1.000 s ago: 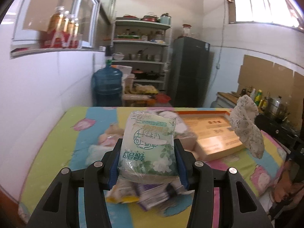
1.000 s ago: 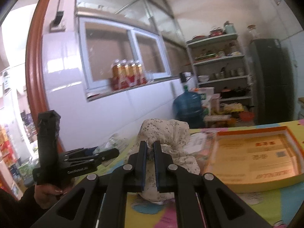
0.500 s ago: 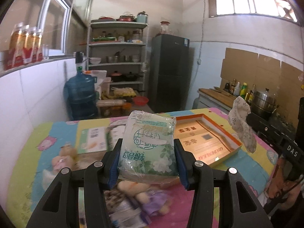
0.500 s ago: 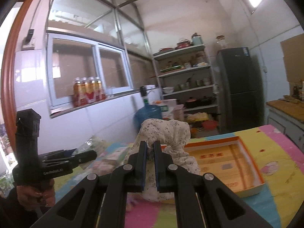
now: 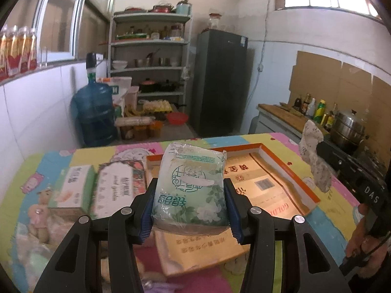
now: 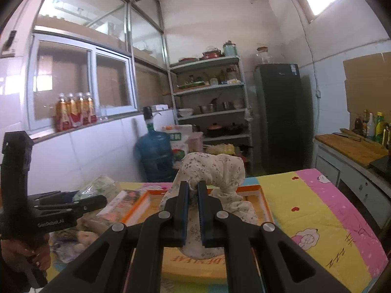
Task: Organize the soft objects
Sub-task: 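Carry the tissue pack and scrunchie in both grippers over the orange box, then open the left gripper dropping the tissue pack while the right releases the scrunchie into the box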
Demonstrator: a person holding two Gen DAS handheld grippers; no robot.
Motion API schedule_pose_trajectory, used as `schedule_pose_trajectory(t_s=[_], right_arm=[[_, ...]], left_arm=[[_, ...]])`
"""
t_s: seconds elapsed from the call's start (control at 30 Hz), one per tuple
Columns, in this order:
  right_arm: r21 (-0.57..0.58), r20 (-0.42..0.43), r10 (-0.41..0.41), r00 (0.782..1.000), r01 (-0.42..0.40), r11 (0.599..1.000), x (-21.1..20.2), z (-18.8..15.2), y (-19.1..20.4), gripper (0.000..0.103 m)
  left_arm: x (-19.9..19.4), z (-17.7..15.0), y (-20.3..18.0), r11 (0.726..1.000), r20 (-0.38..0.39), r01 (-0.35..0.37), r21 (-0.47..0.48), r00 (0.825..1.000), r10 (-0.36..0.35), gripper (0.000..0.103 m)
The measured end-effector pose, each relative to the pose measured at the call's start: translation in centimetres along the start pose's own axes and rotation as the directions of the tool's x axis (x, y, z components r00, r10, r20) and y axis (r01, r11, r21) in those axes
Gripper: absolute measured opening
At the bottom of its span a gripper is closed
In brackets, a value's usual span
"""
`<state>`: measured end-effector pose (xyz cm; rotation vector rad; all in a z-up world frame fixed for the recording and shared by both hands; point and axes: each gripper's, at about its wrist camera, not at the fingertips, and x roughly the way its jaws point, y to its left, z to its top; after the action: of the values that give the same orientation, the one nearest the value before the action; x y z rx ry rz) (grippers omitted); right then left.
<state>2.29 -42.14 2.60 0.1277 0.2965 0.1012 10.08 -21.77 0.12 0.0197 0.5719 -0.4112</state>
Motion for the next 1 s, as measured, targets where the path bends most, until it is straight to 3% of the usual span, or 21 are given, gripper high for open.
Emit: schedule_pose_trajectory(t_s=[0.2,0.47,0.8,1.0], right_arm=[[0.051,-0.145,0.006,0.989,0.001,0.999,4.4,-0.6,-1.8,0.008],[0.077,-0.313,0.044,0.949,-0.021,0.997,9.3,-2.6,-2.1,0.008],[0.067,-0.414,0.058,0.908,-0.033,0.997,11.9,-4.2,-1.9,0.008],[0.049,-0.419,0.061,0.906,-0.045,0.998,12.1,-4.5,-1.5,0.010]], left_arm=[[4.4,-0.2,-0.6,0.999,-0.064,-0.026,-0.039,0.998,0.023,0.052],[9.1,-1.3,-0.9,0.996,-0.154,-0.056,-0.068,0.987,0.045,0.052],[11.6,-2.0,-1.7,0.998,-0.200,-0.058,-0.037,0.978,0.050,0.052],[12.5,-2.3,-2.1,0.998,-0.230,-0.055,-0.022,0.972,0.049,0.053]])
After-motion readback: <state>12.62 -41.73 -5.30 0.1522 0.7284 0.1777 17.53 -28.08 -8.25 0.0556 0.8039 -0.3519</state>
